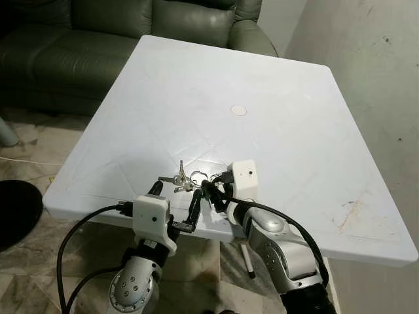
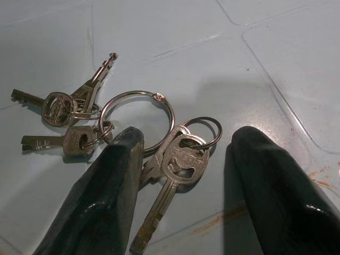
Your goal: Hang keys on a hook
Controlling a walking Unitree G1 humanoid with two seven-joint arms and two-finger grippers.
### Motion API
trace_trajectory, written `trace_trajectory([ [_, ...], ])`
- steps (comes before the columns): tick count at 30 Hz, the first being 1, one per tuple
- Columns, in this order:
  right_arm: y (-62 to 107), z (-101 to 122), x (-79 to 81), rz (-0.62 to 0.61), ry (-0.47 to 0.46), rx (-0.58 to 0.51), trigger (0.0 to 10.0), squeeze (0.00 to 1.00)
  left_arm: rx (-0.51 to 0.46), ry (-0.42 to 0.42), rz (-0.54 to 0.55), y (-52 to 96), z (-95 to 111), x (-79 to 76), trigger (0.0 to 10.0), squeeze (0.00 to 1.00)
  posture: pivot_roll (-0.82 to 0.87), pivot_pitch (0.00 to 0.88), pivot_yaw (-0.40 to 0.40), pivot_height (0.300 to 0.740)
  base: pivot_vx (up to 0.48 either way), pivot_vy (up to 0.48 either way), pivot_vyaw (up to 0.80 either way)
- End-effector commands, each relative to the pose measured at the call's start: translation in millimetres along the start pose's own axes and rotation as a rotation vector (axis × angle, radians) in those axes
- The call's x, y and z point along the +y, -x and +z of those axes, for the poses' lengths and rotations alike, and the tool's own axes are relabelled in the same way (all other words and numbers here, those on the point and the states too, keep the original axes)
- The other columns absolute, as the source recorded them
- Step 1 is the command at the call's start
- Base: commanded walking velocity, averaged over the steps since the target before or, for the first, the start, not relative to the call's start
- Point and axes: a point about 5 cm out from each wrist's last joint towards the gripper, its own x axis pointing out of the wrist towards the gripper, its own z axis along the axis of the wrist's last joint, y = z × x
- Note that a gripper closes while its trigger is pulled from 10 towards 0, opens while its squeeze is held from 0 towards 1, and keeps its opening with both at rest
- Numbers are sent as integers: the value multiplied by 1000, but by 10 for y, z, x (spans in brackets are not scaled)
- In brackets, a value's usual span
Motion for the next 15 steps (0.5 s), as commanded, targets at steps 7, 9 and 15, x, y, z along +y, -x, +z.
trace_trajectory([
  [7,31,-43,38,12,-6,-1,10000,0,-6,8,-3,11,3,-36,10000,0,140,131,-165,740,0,0,0],
  [9,32,-50,28,7,-8,2,10000,0,-6,7,-3,8,4,-36,10000,0,140,133,-164,740,0,0,0],
  [15,31,-31,7,-9,13,-18,0,0,-9,5,-1,-2,12,-24,10000,0,140,138,-163,740,0,0,0],
])
